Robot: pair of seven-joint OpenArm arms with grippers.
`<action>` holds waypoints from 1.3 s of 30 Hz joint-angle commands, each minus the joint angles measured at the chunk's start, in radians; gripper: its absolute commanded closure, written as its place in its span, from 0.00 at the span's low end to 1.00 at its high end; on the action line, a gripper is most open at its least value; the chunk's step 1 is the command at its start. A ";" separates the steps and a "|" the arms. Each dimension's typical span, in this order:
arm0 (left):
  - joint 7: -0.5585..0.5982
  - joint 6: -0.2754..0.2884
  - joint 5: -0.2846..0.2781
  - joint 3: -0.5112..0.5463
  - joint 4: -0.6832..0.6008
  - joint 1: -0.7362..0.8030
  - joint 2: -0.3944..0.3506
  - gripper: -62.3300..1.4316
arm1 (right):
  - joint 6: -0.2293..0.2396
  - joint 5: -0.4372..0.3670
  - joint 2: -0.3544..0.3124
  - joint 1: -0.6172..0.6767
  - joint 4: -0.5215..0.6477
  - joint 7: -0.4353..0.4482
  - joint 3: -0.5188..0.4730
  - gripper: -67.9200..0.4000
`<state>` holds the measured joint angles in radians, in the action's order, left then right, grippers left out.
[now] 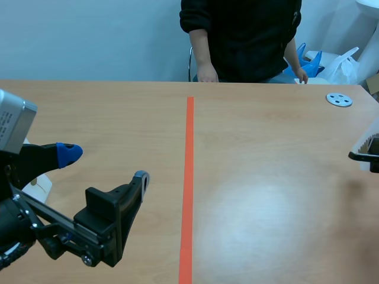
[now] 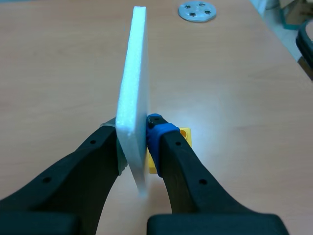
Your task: Sort the leaf by its shape. The table is split by an orange tape line. A compound leaf with several leaflets goes to the left side, a simple leaf with one blade goes to the right side. Return to the home posture when a red brick is placed on the table.
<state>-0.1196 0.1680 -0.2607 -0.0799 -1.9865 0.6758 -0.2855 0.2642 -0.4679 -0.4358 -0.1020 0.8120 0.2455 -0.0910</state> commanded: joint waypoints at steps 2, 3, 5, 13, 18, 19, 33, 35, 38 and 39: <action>0.017 0.002 0.014 0.003 -0.007 0.005 0.000 0.00 | -0.024 0.038 -0.001 -0.010 -0.015 0.066 0.027 0.94; 0.017 0.002 0.019 0.003 -0.007 0.005 0.000 0.00 | -0.033 0.050 0.000 -0.012 -0.028 0.082 0.039 0.94; 0.016 0.002 0.019 0.003 -0.007 0.005 0.000 0.00 | -0.061 0.072 0.002 -0.013 -0.046 0.100 0.054 0.94; 0.017 0.002 0.019 0.003 -0.007 0.005 0.000 0.00 | -0.066 0.076 0.001 -0.011 -0.052 0.109 0.060 0.77; 0.017 0.002 0.019 0.003 -0.007 0.005 0.000 0.00 | -0.066 0.076 0.001 -0.011 -0.052 0.108 0.060 0.59; 0.017 0.002 0.019 0.003 -0.007 0.005 0.000 0.00 | -0.066 0.076 0.001 -0.011 -0.052 0.109 0.060 0.54; 0.018 0.002 0.019 0.003 -0.007 0.005 0.000 0.00 | -0.058 0.071 -0.041 0.065 0.171 0.082 0.024 0.00; 0.018 0.002 0.019 0.003 -0.007 0.005 0.000 0.00 | -0.058 0.071 -0.048 0.111 0.245 0.046 0.010 0.00; 0.017 0.002 0.019 0.003 -0.007 0.005 0.000 0.00 | -0.057 0.047 -0.060 0.198 0.365 -0.001 -0.010 0.00; 0.017 0.002 0.019 0.003 -0.007 0.005 0.000 0.00 | -0.055 0.041 -0.063 0.233 0.411 -0.013 -0.017 0.00</action>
<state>-0.1196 0.1677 -0.2359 -0.0799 -1.9865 0.6758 -0.2855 0.2066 -0.4149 -0.4786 0.1177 1.2018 0.2234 -0.0952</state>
